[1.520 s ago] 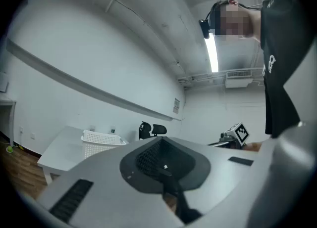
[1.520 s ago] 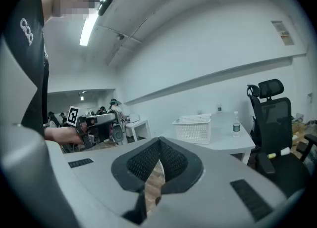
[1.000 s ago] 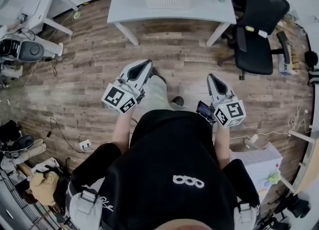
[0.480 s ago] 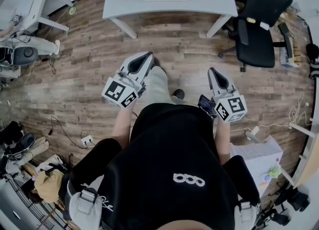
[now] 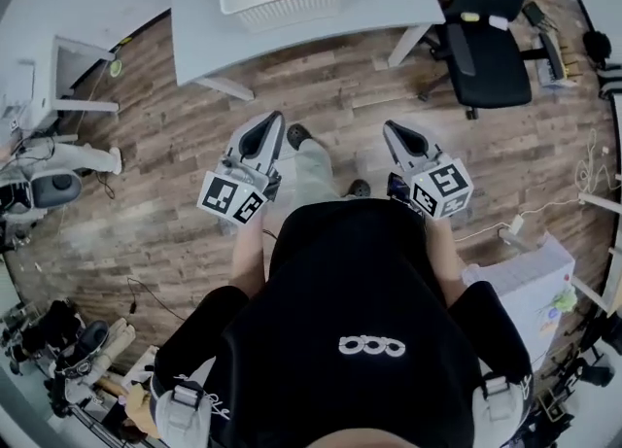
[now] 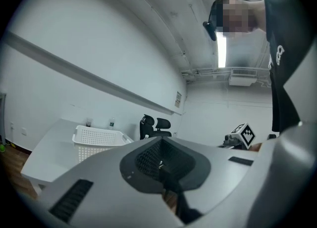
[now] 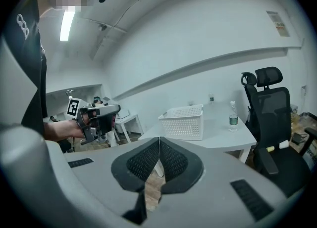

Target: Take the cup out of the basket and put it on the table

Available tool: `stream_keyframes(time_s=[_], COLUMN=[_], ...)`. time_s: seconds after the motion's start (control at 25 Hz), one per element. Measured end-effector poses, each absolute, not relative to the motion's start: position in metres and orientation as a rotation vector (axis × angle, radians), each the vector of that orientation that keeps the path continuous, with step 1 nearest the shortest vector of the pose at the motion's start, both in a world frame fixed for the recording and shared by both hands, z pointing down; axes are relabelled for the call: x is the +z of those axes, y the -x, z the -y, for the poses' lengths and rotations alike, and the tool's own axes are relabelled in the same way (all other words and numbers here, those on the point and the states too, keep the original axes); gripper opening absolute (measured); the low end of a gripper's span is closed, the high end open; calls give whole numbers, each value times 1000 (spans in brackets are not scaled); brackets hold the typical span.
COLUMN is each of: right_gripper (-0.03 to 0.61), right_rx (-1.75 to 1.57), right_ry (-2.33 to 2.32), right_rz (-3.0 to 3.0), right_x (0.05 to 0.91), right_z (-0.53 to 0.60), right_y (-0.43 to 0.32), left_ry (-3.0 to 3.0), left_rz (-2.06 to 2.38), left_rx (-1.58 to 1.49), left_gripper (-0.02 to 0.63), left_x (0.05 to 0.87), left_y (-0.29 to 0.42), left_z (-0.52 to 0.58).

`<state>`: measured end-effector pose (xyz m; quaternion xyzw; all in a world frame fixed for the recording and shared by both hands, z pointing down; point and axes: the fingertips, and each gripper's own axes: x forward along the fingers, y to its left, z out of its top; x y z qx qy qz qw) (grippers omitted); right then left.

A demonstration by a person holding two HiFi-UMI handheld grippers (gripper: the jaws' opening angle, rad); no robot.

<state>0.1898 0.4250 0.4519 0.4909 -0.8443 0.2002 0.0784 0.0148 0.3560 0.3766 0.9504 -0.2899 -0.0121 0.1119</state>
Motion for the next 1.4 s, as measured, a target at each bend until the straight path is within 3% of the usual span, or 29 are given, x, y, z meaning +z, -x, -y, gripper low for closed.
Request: stream_keyframes(time_s=[0.28,0.84,1.4], right_gripper=[23,23,23], right_rx=[614,651,626], right_ry=[-1498,-1426,-1214], right_rz=[2509,2450,2601], right_x=[442,449,451], right_z=[-330,-181,-56], right_y=[-186,-148,-224], left_ry=[-2818,-2791,-2724], left_rz=[749,751,1031], left_rx=[-33,-17,72], left_gripper=[8,8,8], left_x=[366,374,386], left_y=[-30,21,-56], left_z=[-255,-101,-2])
